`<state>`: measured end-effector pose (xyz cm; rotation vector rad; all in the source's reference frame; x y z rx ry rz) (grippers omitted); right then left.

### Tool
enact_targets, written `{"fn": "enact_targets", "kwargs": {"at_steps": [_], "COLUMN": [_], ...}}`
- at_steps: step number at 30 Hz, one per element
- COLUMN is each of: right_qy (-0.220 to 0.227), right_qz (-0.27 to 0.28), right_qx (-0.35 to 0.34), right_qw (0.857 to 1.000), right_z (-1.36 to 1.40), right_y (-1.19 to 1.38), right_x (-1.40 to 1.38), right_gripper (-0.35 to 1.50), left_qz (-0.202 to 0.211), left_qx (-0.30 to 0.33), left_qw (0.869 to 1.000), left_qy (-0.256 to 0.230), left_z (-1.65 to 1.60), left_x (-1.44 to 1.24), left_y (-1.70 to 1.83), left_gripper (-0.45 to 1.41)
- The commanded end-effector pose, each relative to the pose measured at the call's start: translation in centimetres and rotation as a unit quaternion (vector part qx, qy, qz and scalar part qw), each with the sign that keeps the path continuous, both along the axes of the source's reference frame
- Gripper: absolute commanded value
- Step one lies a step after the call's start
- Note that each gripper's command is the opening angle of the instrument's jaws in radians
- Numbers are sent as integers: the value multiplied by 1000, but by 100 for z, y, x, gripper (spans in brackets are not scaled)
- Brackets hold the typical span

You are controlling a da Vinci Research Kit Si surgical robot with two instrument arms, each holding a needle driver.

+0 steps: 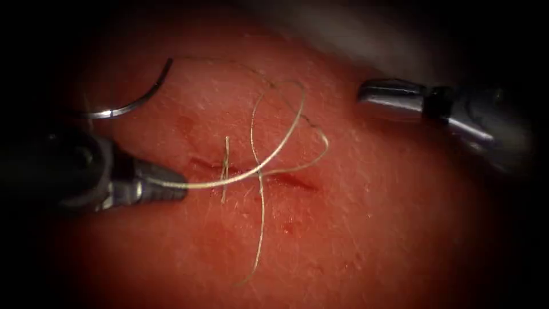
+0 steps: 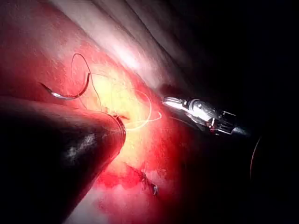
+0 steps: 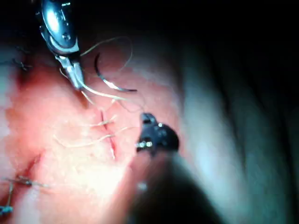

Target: Wound Closure

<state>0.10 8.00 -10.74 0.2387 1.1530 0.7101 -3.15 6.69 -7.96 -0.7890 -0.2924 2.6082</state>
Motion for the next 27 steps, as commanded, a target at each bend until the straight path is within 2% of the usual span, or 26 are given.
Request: {"fn": "enact_targets", "kwargs": {"at_steps": [1, 7, 10, 15, 16, 17, 20, 27], "right_qy": [6, 22, 33, 28, 23, 24, 11, 9], "right_qz": [-1, -8, -17, -41, -55, -57, -49, -48], "right_qx": [-2, 7, 6, 6, 16, 17, 16, 15], "right_qw": [1000, 1000, 999, 999, 998, 998, 999, 999], "right_z": [-13, -52, -55, -41, -20, -14, 9, 12], "right_y": [1, -11, -21, -43, -54, -55, -49, -44], "right_x": [11, 35, 48, 70, 78, 78, 60, 42], "right_gripper": [-35, -35, -35, -35, -35, -35, -35, -35], "left_qz": [0, -1, -2, -4, -4, -4, -4, -3], "left_qx": [-1, -2, -2, 0, 0, 0, 2, 0], "left_qw": [1000, 1000, 1000, 1000, 1000, 1000, 1000, 1000], "left_qy": [1, 2, 2, 2, 2, 2, 2, 4], "left_z": [6, 7, 9, 13, 12, 12, 7, 1], "left_x": [-5, -8, -9, -10, -9, -9, -2, 8], "left_y": [-3, -5, -2, 4, 4, 4, 2, 0], "left_gripper": [-35, -35, -35, -35, -35, -35, -35, -35]}}
